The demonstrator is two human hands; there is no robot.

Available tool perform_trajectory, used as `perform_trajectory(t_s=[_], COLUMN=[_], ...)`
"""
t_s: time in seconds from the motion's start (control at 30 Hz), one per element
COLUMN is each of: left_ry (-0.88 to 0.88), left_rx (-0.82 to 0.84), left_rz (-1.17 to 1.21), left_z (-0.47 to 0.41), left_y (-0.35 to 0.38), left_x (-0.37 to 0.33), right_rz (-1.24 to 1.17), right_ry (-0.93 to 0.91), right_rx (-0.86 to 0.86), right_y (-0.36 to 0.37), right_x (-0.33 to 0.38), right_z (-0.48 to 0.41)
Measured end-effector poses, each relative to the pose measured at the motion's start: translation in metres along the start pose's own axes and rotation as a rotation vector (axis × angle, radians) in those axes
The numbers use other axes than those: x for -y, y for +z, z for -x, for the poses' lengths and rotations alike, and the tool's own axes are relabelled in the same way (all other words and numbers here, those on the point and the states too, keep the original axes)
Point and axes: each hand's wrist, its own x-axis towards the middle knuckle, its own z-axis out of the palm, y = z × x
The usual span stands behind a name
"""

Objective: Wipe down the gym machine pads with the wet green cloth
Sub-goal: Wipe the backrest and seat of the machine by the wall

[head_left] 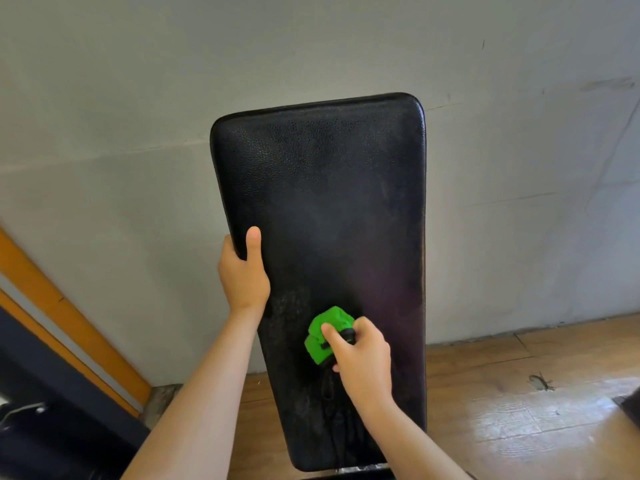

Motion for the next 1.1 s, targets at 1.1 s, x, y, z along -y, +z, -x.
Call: perform_trajectory(t_s=[1.1], left_ry=[-0.114], left_rx=[0.393], left_rz=[0.050], left_z=[-0.018], left_y=[-0.019], left_x=[0.010], right_rz=[0.034], right_ry=[-0.043], right_rx=[-0.119], right_y=[-0.011], right_x=[0.018], right_z=[-0.022])
